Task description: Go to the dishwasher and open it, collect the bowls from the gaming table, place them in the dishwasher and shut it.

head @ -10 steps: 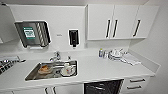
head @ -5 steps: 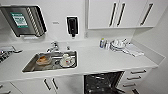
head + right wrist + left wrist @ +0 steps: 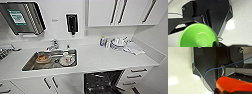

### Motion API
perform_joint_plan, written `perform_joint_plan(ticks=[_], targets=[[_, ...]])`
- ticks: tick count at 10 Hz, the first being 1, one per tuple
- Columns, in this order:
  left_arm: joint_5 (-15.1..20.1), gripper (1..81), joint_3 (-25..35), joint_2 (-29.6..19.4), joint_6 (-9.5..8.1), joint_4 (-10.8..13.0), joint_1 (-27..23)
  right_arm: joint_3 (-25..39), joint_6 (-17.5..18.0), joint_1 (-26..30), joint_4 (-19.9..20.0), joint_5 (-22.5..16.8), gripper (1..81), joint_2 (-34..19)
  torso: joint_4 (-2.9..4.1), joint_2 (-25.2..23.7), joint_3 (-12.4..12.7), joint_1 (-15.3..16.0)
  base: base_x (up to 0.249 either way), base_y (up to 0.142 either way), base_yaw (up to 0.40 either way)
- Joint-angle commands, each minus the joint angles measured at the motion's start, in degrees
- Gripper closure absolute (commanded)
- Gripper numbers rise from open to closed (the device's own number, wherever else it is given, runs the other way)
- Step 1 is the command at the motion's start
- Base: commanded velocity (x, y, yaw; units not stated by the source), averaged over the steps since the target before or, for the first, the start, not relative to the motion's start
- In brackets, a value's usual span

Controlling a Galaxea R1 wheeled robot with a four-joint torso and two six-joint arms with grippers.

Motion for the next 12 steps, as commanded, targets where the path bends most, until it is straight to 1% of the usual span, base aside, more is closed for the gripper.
perform_joint_plan(ticks=[1, 2, 3, 4, 5, 6, 7, 8, 9, 10, 12], targets=[[4.5, 81.1, 10.0, -6.8, -0.48, -0.5, -7.6, 0.8, 0.0, 1.1, -0.3, -3.5, 81.1, -1.9, 0.00, 0.0, 0.0, 0.0, 0.000, 0.000, 0.000], [4.7, 81.1, 14.5, -9.9, -0.83, -0.8, -9.3, 0.9, 0.0, 1.1, -0.3, -3.4, 81.1, -1.9, 0.00, 0.0, -2.3, 0.0, 0.000, 0.000, 0.000], [4.9, 81.1, 16.9, -11.9, -0.92, -0.9, -11.4, 1.0, 0.1, 1.2, -0.3, -3.4, 81.1, -2.0, 0.00, 0.0, -5.4, 0.0, 0.000, 0.000, 0.000], [5.0, 81.1, 19.8, -14.3, -1.01, -1.0, -13.4, 1.3, 0.1, 1.4, -0.2, -3.4, 81.1, -2.0, 0.00, 0.0, -5.8, 0.0, 0.000, 0.000, 0.000], [5.7, 81.1, 22.7, -16.4, -1.01, -1.3, -15.5, 1.5, 0.1, 1.5, -0.2, -3.4, 81.1, -2.0, 0.00, 0.0, -6.9, 0.0, 0.000, 0.000, 0.000], [7.7, 81.1, 25.5, -18.5, -1.01, -2.2, -18.2, 1.6, 0.1, 1.6, -0.2, -3.4, 81.1, -2.0, 0.00, 0.0, -8.6, 0.0, 0.000, 0.000, 0.000], [8.3, 81.1, 28.0, -20.1, -1.01, -2.8, -20.4, 1.6, 0.1, 1.6, -0.2, -3.3, 81.1, -2.1, 0.00, 0.0, -10.6, 0.0, 0.000, 0.000, 0.000], [8.6, 81.1, 30.4, -21.5, -1.01, -2.7, -22.6, 1.4, 0.1, 1.6, -0.2, -3.2, 81.1, -2.1, 0.00, 0.0, -12.4, 0.0, 0.000, 0.000, 0.000], [9.9, 81.1, 32.1, -22.5, -1.10, -3.0, -25.8, 1.5, 0.1, 1.6, -0.1, -2.8, 81.1, -2.1, 0.00, 0.1, -10.7, 0.0, 0.000, 0.000, 0.000], [12.8, 81.1, 33.5, -23.2, -1.01, -4.3, -28.8, 1.6, 0.1, 1.7, -0.2, -2.8, 81.1, -2.1, 0.00, 0.1, -10.5, 0.1, 0.000, 0.000, 0.000], [16.6, 81.1, 34.8, -23.6, -1.10, -6.1, -35.6, 1.6, 0.1, 1.8, -0.1, -2.8, 81.1, -2.1, 0.00, 0.1, -11.4, 0.1, 0.000, 0.000, 0.000]])
